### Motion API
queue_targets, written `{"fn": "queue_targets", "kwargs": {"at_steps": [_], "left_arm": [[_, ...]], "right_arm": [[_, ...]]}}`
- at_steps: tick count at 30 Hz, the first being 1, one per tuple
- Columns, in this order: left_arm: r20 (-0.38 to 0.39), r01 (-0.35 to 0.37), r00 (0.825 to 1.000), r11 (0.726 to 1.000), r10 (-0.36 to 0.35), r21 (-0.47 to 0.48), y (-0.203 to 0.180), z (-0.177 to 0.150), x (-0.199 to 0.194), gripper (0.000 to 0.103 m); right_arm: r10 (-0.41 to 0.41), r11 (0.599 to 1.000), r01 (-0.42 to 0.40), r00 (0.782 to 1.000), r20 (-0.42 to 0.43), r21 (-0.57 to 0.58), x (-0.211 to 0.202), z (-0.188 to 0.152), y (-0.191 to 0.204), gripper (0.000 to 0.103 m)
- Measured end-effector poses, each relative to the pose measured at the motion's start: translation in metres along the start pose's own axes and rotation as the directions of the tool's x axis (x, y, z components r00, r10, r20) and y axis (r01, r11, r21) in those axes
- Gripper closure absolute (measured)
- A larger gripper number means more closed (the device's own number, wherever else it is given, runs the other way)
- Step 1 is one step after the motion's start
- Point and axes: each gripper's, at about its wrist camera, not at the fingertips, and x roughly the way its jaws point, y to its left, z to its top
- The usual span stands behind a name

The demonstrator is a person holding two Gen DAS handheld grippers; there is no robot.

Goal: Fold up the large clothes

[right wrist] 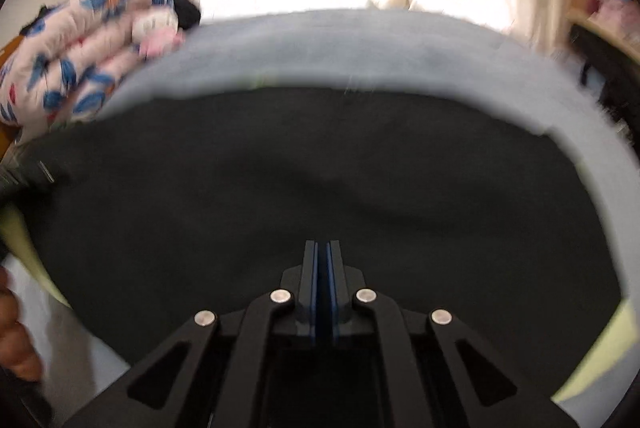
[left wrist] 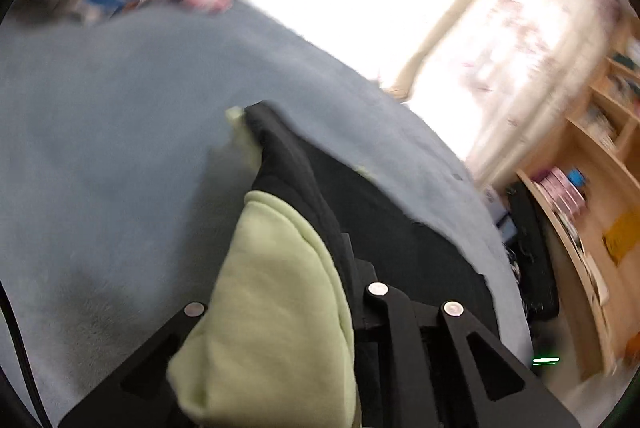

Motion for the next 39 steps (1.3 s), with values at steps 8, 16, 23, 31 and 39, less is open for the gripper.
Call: {"fn": "queue_targets", "kwargs": {"at_steps": [8, 16, 23, 31, 39], "left_arm": [[0.022, 0.101, 0.994, 0.960, -0.111, 0.262, -0.126, 0.002, 0.004, 0.094], [-0.082, 0.164, 0.986, 0.869, -0.142, 0.467, -0.236, -0.037, 0.049, 0.094], [-0.320, 0.257, 0.944, 0.792, -0.083, 0.553, -0.296, -0.160, 0.119, 0.092], [-0.436, 0.236, 0.900, 0.826, 0.013, 0.512, -0.279, -0.210, 0.164, 0.091], [-0.378, 0.265, 0.924, 0.816, -0.062, 0.514, -0.300, -0.201, 0.134, 0.091]], "right_arm": [[0.184, 0.968, -0.179, 0.983, -0.017, 0.175, 0.005, -0.006, -0.036, 0.100], [0.125, 0.869, -0.151, 0.988, 0.086, 0.471, -0.085, -0.043, -0.151, 0.100], [-0.218, 0.788, 0.148, 0.975, 0.046, 0.598, -0.135, -0.101, -0.251, 0.100], [-0.151, 0.736, 0.111, 0.989, 0.002, 0.668, -0.115, -0.133, -0.284, 0.100], [-0.152, 0.743, 0.084, 0.987, 0.045, 0.663, -0.114, -0.128, -0.278, 0.100]]}}
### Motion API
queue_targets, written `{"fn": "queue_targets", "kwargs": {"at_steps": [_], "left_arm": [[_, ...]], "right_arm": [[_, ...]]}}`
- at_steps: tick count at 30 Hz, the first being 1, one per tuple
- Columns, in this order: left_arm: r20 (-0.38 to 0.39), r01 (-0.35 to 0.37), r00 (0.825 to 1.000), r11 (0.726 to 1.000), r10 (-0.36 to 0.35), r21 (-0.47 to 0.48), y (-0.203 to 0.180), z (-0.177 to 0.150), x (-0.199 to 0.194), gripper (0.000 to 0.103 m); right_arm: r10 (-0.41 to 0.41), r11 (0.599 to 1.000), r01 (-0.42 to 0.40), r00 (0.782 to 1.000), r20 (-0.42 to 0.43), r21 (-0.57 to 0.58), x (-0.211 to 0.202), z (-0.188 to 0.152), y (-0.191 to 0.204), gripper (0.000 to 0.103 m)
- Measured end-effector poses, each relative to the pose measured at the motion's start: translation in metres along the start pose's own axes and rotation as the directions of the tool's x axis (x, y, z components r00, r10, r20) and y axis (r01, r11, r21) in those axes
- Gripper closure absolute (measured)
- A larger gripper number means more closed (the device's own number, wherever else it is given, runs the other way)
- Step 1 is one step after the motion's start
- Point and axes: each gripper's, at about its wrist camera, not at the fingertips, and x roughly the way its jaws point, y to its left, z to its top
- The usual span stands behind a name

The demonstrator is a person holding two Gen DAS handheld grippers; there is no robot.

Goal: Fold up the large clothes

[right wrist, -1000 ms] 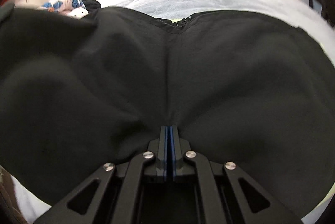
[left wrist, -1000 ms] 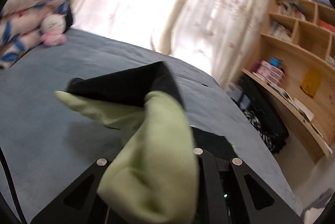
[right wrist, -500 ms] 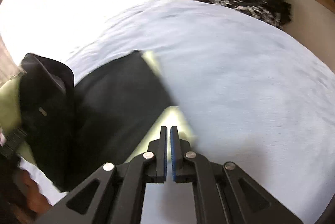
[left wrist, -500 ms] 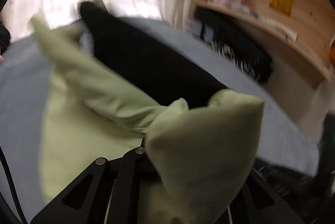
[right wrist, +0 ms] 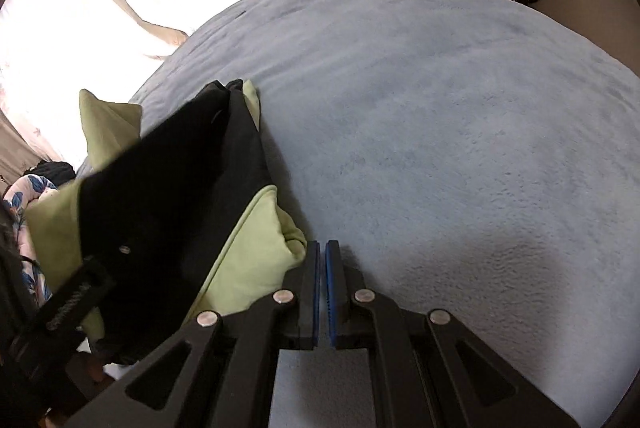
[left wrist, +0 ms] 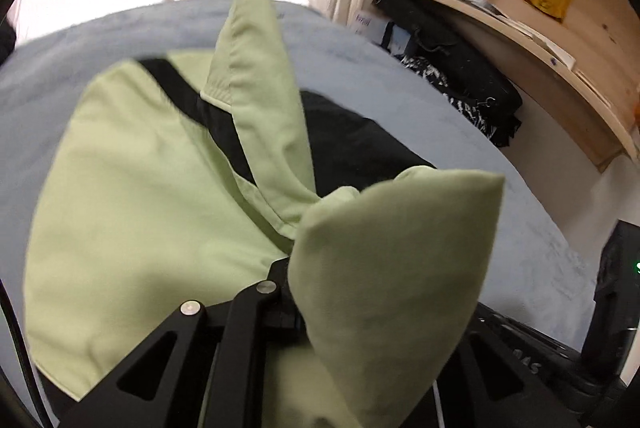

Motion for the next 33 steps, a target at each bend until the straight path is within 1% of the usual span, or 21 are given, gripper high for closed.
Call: {"fn": "queue_targets", "kwargs": {"at_steps": [1, 3, 5, 6, 8, 9, 10, 11, 12, 13, 15, 16, 18, 19, 20, 21, 23, 25, 26, 30, 33], "left_arm": [[-0.001, -0.005, 1.000, 1.000, 0.005, 0.015, -0.003, 0.000, 0.001, 0.091], [-0.049, -0.025, 0.998, 0.999, 0.027, 0.030, -0.004, -0.004, 0.018, 0.090], [-0.132, -0.048, 0.990, 0.999, 0.049, 0.010, 0.001, -0.009, 0.039, 0.079], [-0.133, -0.046, 0.990, 0.999, 0.046, 0.004, 0.002, -0.011, 0.038, 0.076], [-0.122, -0.004, 0.992, 1.000, 0.002, -0.010, 0.004, -0.009, 0.029, 0.063], [-0.127, 0.023, 0.992, 0.999, -0.026, -0.022, 0.005, -0.007, 0.027, 0.049], [-0.127, 0.057, 0.990, 0.998, -0.062, -0.041, 0.006, -0.005, 0.019, 0.042], [-0.120, 0.072, 0.990, 0.996, -0.077, -0.048, 0.008, -0.004, 0.011, 0.039], [-0.114, 0.081, 0.990, 0.995, -0.087, -0.052, 0.007, -0.004, 0.003, 0.031], [-0.107, 0.089, 0.990, 0.994, -0.095, -0.058, 0.009, -0.003, -0.007, 0.027], [-0.088, 0.111, 0.989, 0.991, -0.118, -0.077, 0.019, -0.006, -0.031, 0.027], [-0.075, 0.109, 0.990, 0.990, -0.116, -0.089, 0.024, -0.007, -0.044, 0.027], [-0.044, 0.081, 0.995, 0.990, -0.086, -0.118, 0.041, -0.013, -0.066, 0.027], [-0.034, 0.061, 0.997, 0.990, -0.066, -0.131, 0.049, -0.016, -0.078, 0.027], [-0.024, 0.020, 0.999, 0.988, -0.024, -0.151, 0.060, -0.019, -0.086, 0.027], [-0.022, -0.035, 0.999, 0.985, 0.032, -0.166, 0.069, -0.023, -0.092, 0.027], [-0.022, -0.127, 0.992, 0.977, 0.125, -0.174, 0.092, -0.027, -0.105, 0.027], [-0.027, -0.223, 0.975, 0.957, 0.222, -0.185, 0.114, -0.034, -0.116, 0.027], [-0.031, -0.245, 0.969, 0.949, 0.244, -0.199, 0.125, -0.039, -0.122, 0.027], [-0.048, -0.253, 0.967, 0.928, 0.250, -0.274, 0.156, -0.050, -0.134, 0.027], [-0.050, -0.255, 0.967, 0.925, 0.251, -0.281, 0.164, -0.053, -0.138, 0.027]], "right_arm": [[-0.004, 1.000, 0.004, 1.000, -0.004, 0.002, 0.001, -0.001, -0.001, 0.100], [-0.003, 1.000, 0.003, 1.000, -0.012, 0.007, 0.003, -0.002, -0.003, 0.100], [-0.003, 1.000, 0.003, 1.000, -0.015, 0.006, 0.005, 0.000, -0.003, 0.100], [0.000, 1.000, 0.000, 1.000, -0.010, 0.004, 0.004, 0.000, -0.003, 0.100], [0.000, 1.000, 0.000, 1.000, -0.002, -0.001, 0.000, 0.000, -0.002, 0.100], [0.004, 1.000, -0.004, 1.000, 0.003, 0.000, -0.002, 0.000, -0.002, 0.100], [0.013, 1.000, -0.013, 1.000, 0.008, 0.004, -0.004, 0.000, -0.003, 0.100], [0.015, 1.000, -0.015, 1.000, 0.010, 0.006, -0.006, 0.001, -0.003, 0.100], [0.022, 1.000, -0.023, 1.000, 0.017, 0.008, -0.009, 0.001, -0.002, 0.100], [0.029, 1.000, -0.029, 0.999, 0.022, 0.007, -0.011, 0.002, -0.001, 0.100], [0.038, 0.999, -0.038, 0.999, 0.031, -0.001, -0.017, 0.003, 0.005, 0.100], [0.048, 0.999, -0.048, 0.998, 0.032, -0.004, -0.020, 0.004, 0.007, 0.100], [0.084, 0.996, -0.084, 0.996, 0.035, -0.006, -0.026, 0.006, 0.013, 0.099], [0.122, 0.993, -0.121, 0.992, 0.034, -0.008, -0.030, 0.007, 0.017, 0.097], [0.152, 0.988, -0.152, 0.988, 0.032, -0.011, -0.033, 0.007, 0.021, 0.088], [0.176, 0.984, -0.176, 0.984, 0.032, -0.018, -0.035, 0.008, 0.026, 0.074], [0.207, 0.978, -0.205, 0.977, 0.047, -0.044, -0.042, 0.007, 0.039, 0.060], [0.233, 0.970, -0.228, 0.971, 0.048, -0.088, -0.047, 0.007, 0.055, 0.060], [0.238, 0.967, -0.232, 0.970, 0.042, -0.110, -0.048, 0.007, 0.064, 0.060], [0.231, 0.956, -0.222, 0.973, 0.025, -0.190, -0.049, 0.007, 0.090, 0.060], [0.191, 0.946, -0.176, 0.981, 0.029, -0.274, -0.048, 0.009, 0.110, 0.060]]}}
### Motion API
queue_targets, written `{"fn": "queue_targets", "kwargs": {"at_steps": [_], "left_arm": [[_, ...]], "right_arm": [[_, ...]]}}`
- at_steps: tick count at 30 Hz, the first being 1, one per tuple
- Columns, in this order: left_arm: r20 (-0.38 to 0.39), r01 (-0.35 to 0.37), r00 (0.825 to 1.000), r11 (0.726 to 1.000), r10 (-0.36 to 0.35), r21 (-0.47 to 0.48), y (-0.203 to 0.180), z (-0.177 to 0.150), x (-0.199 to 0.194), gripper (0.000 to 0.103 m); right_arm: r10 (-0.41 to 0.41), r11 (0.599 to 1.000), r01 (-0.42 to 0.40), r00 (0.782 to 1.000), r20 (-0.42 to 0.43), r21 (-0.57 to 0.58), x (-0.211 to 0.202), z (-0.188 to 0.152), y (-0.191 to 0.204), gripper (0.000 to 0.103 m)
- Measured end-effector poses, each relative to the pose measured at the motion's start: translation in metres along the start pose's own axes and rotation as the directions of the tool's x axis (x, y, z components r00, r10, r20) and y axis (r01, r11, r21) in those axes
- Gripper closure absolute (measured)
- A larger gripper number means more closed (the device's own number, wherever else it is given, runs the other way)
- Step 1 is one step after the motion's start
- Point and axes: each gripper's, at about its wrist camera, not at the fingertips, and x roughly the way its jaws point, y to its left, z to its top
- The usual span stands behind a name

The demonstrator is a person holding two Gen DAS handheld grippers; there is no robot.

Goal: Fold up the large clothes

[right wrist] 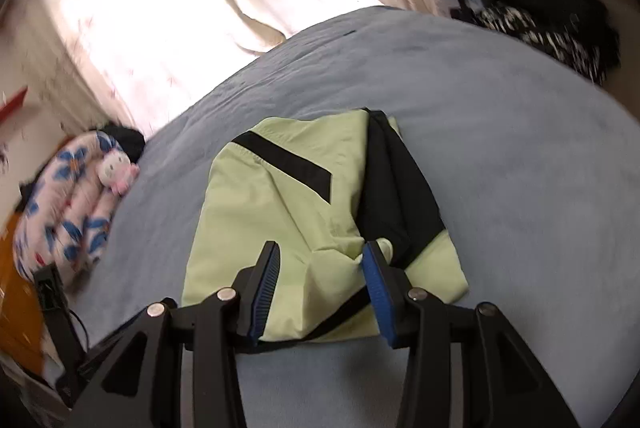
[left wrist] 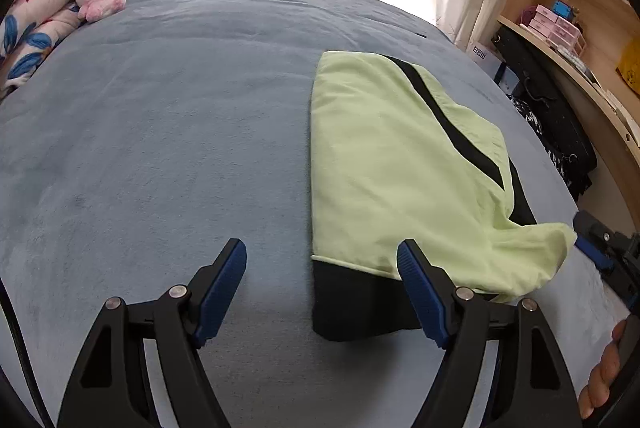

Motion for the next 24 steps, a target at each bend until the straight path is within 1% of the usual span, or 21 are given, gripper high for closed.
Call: {"fn": "queue_targets", "kwargs": {"at_steps": [4, 7, 8, 9, 11, 13, 14, 15, 17, 18, 21, 22, 24], "left_arm": [[0.004, 0.012, 1.000, 1.000, -0.012, 0.008, -0.005, 0.000, 0.004, 0.027], [-0.006, 0.020, 1.000, 1.000, -0.020, 0.010, -0.010, 0.002, 0.007, 0.027], [-0.010, 0.020, 1.000, 1.000, -0.020, 0.009, -0.010, 0.001, 0.007, 0.027], [-0.014, 0.020, 1.000, 1.000, -0.020, 0.008, -0.011, 0.001, 0.008, 0.027], [-0.028, 0.030, 0.999, 1.000, -0.030, 0.001, -0.010, -0.003, 0.009, 0.027], [-0.043, 0.043, 0.998, 0.999, -0.044, -0.009, -0.009, -0.006, 0.011, 0.027], [-0.049, 0.048, 0.998, 0.999, -0.049, -0.013, -0.009, -0.007, 0.012, 0.027], [-0.054, 0.052, 0.997, 0.999, -0.053, -0.016, -0.009, -0.009, 0.012, 0.027], [-0.061, 0.055, 0.997, 0.998, -0.057, -0.019, -0.010, -0.011, 0.013, 0.027], [-0.063, 0.057, 0.996, 0.998, -0.058, -0.020, -0.010, -0.012, 0.013, 0.027], [-0.066, 0.059, 0.996, 0.998, -0.060, -0.020, -0.012, -0.013, 0.012, 0.027], [-0.065, 0.060, 0.996, 0.998, -0.061, -0.022, -0.013, -0.013, 0.011, 0.027], [-0.065, 0.066, 0.996, 0.997, -0.068, -0.033, -0.014, -0.012, 0.010, 0.027]], "right_arm": [[-0.062, 0.993, 0.056, 0.997, -0.055, -0.101, 0.018, 0.006, 0.011, 0.060], [-0.077, 0.989, 0.059, 0.989, -0.130, -0.137, 0.034, 0.005, 0.008, 0.060], [-0.067, 0.989, 0.044, 0.985, -0.157, -0.144, 0.039, 0.003, 0.006, 0.060], [-0.050, 0.989, 0.021, 0.978, -0.202, -0.143, 0.045, 0.001, 0.003, 0.060], [-0.052, 0.991, 0.016, 0.961, -0.273, -0.131, 0.054, -0.004, -0.004, 0.060], [-0.041, 0.993, 0.003, 0.951, -0.307, -0.121, 0.058, -0.008, -0.011, 0.064], [-0.038, 0.993, 0.001, 0.946, -0.321, -0.116, 0.060, -0.009, -0.014, 0.070], [-0.027, 0.995, -0.008, 0.941, -0.337, -0.103, 0.062, -0.010, -0.019, 0.072], [0.004, 0.997, -0.033, 0.938, -0.346, -0.077, 0.062, -0.012, -0.023, 0.077], [0.014, 0.996, -0.043, 0.938, -0.346, -0.074, 0.062, -0.012, -0.024, 0.082], [0.037, 0.996, -0.063, 0.942, -0.333, -0.067, 0.060, -0.012, -0.022, 0.091], [0.039, 0.995, -0.065, 0.947, -0.319, -0.073, 0.058, -0.011, -0.020, 0.092], [0.035, 0.992, -0.064, 0.968, -0.250, -0.107, 0.044, -0.005, -0.009, 0.094]]}}
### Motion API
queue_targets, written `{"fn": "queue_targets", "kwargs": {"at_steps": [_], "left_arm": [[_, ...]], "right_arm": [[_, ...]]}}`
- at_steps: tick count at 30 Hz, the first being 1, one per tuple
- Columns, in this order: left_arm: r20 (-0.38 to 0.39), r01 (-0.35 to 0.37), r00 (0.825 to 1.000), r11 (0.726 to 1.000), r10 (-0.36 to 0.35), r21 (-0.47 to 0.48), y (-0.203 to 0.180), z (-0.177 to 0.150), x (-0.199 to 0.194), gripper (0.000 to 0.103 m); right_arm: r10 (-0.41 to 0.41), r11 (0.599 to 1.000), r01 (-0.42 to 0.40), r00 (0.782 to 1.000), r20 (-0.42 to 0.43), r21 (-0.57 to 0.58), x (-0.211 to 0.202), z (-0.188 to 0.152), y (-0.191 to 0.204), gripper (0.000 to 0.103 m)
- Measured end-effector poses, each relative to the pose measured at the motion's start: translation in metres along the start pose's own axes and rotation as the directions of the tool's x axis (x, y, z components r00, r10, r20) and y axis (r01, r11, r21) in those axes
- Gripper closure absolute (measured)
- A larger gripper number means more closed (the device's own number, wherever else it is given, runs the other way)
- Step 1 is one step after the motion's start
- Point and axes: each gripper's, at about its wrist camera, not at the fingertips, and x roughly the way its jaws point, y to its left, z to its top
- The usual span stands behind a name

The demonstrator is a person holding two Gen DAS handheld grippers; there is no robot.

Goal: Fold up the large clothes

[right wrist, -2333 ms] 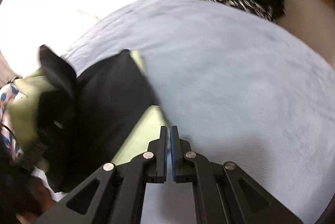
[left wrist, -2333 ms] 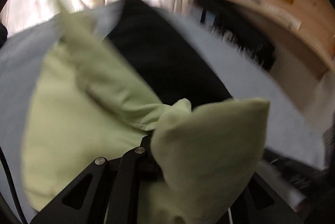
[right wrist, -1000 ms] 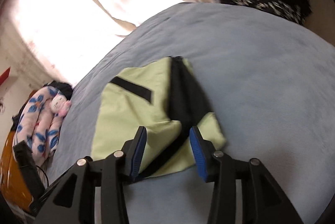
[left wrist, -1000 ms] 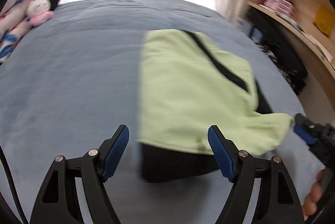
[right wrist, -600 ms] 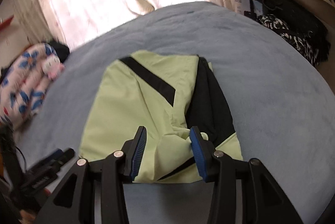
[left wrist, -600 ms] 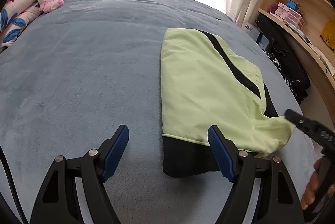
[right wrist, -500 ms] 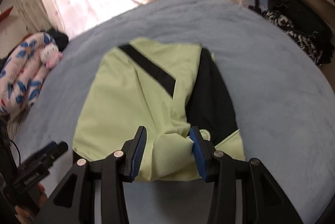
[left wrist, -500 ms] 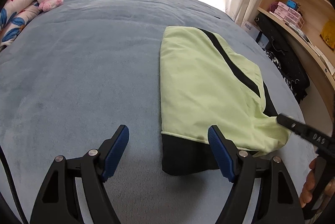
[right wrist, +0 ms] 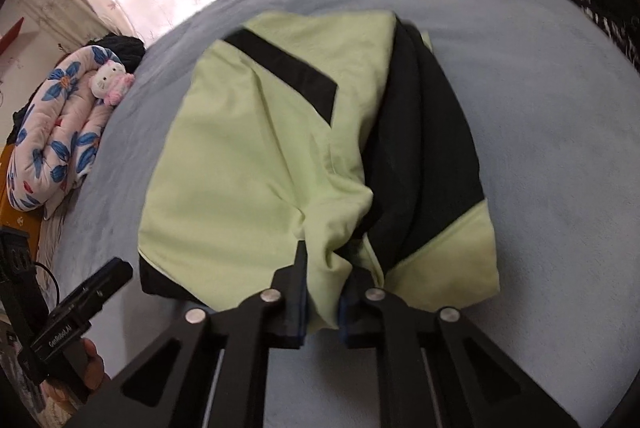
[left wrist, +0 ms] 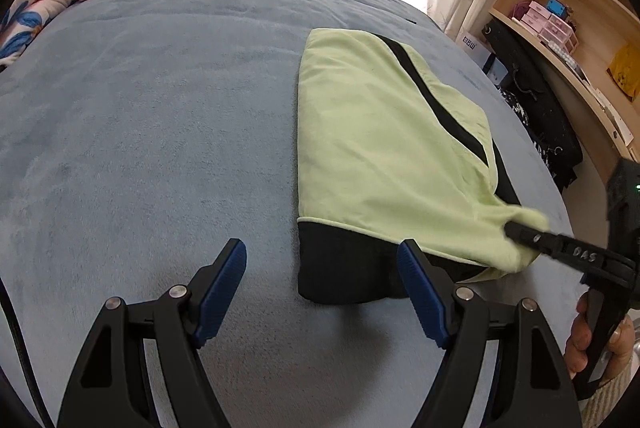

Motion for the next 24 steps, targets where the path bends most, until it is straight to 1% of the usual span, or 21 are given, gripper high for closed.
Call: {"fn": "queue_targets", "kwargs": {"at_steps": [1, 3, 4, 5, 6, 8, 10, 11, 13, 15, 17, 19, 21, 22, 24], "left_arm": [[0.001, 0.007, 1.000, 1.000, -0.007, -0.004, -0.002, 0.000, 0.000, 0.027], [0.004, 0.017, 1.000, 1.000, -0.017, -0.002, -0.006, 0.001, 0.000, 0.027], [0.005, 0.018, 1.000, 1.000, -0.018, 0.003, -0.008, 0.000, 0.001, 0.027], [0.004, 0.019, 1.000, 1.000, -0.019, 0.011, -0.012, -0.001, 0.004, 0.027], [0.001, 0.020, 1.000, 1.000, -0.020, 0.013, -0.013, -0.002, 0.006, 0.027], [-0.031, 0.023, 0.999, 1.000, -0.022, 0.008, -0.017, -0.006, 0.018, 0.027], [-0.057, 0.035, 0.998, 0.999, -0.034, 0.008, -0.019, -0.010, 0.026, 0.027], [-0.066, 0.036, 0.997, 0.999, -0.035, 0.014, -0.020, -0.012, 0.029, 0.027], [-0.064, 0.034, 0.997, 0.999, -0.032, 0.029, -0.021, -0.012, 0.029, 0.027], [-0.055, 0.029, 0.998, 0.999, -0.027, 0.035, -0.019, -0.011, 0.028, 0.027], [-0.057, 0.031, 0.998, 0.999, -0.029, 0.036, -0.018, -0.010, 0.030, 0.027], [-0.063, 0.041, 0.997, 0.999, -0.039, 0.030, -0.017, -0.010, 0.034, 0.027], [-0.074, 0.061, 0.995, 0.998, -0.060, 0.016, -0.019, -0.013, 0.038, 0.027], [-0.079, 0.072, 0.994, 0.997, -0.071, 0.012, -0.020, -0.013, 0.040, 0.027], [-0.085, 0.081, 0.993, 0.997, -0.079, 0.016, -0.023, -0.014, 0.042, 0.027]], "right_arm": [[0.011, 1.000, -0.011, 0.999, 0.050, -0.011, -0.010, 0.002, 0.006, 0.094], [0.032, 0.999, -0.028, 0.989, 0.148, -0.028, -0.035, -0.001, 0.012, 0.094], [0.012, 0.999, -0.005, 0.983, 0.182, -0.037, -0.042, -0.004, 0.012, 0.094], [-0.019, 0.999, 0.027, 0.982, 0.187, -0.041, -0.040, -0.008, 0.009, 0.094], [-0.054, 0.997, 0.061, 0.983, 0.173, -0.039, -0.032, -0.012, 0.005, 0.094], [-0.110, 0.993, 0.115, 0.987, 0.115, -0.039, 0.001, -0.023, -0.010, 0.095], [-0.104, 0.995, 0.104, 0.993, 0.062, 0.007, 0.026, -0.032, -0.026, 0.094], [-0.095, 0.995, 0.093, 0.994, 0.061, 0.024, 0.031, -0.034, -0.030, 0.094], [-0.080, 0.996, 0.077, 0.995, 0.065, 0.048, 0.030, -0.031, -0.031, 0.094], [-0.050, 0.997, 0.047, 0.998, 0.049, 0.066, 0.023, -0.025, -0.031, 0.092], [0.004, 0.995, -0.008, 0.999, 0.046, 0.099, 0.013, -0.017, -0.035, 0.086], [0.041, 0.991, -0.050, 0.997, 0.068, 0.126, 0.005, -0.005, -0.040, 0.078], [0.051, 0.987, -0.066, 0.993, 0.107, 0.149, -0.001, 0.010, -0.042, 0.058], [0.053, 0.985, -0.071, 0.992, 0.116, 0.157, 0.000, 0.017, -0.043, 0.056], [0.048, 0.984, -0.067, 0.992, 0.116, 0.167, 0.009, 0.038, -0.044, 0.055]]}}
